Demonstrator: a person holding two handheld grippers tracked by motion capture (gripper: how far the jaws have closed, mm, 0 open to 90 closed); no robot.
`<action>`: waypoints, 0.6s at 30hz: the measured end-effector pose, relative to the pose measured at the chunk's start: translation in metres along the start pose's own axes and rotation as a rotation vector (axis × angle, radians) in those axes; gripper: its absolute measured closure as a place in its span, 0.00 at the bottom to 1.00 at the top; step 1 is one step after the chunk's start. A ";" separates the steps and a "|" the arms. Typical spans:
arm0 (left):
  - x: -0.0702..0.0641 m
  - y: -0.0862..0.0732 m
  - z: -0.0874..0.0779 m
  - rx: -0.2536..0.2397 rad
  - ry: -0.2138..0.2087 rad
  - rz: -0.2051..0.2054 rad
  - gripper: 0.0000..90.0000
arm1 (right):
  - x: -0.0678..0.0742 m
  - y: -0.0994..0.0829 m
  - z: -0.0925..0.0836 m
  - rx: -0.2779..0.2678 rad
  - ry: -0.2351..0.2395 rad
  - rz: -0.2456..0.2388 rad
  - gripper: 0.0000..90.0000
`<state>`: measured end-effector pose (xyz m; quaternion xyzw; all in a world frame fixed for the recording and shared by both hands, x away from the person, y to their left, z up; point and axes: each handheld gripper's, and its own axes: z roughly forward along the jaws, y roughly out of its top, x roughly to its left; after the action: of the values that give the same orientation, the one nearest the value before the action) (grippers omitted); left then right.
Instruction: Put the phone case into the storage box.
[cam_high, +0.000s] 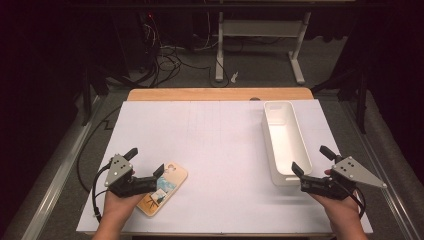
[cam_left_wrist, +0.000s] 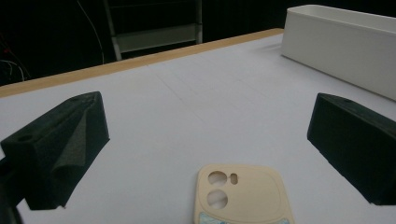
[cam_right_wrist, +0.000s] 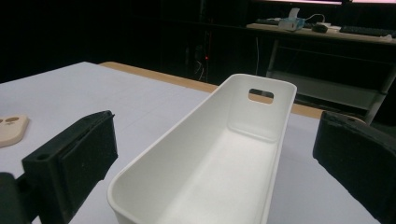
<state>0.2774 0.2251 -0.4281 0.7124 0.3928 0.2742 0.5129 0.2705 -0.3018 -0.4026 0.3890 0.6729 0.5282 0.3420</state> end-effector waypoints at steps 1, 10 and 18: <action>0.000 0.000 0.000 0.000 -0.005 -0.005 0.00 | 0.000 0.000 0.000 -0.001 0.001 0.002 0.00; 0.000 0.000 0.000 0.010 0.001 0.001 0.00 | 0.002 -0.001 0.000 0.001 0.009 -0.001 0.00; 0.001 0.000 0.000 0.017 0.001 0.009 0.00 | 0.003 -0.001 -0.001 -0.003 0.009 0.000 0.00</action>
<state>0.2779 0.2255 -0.4284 0.7184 0.3924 0.2733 0.5053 0.2685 -0.2996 -0.4032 0.3861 0.6737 0.5309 0.3395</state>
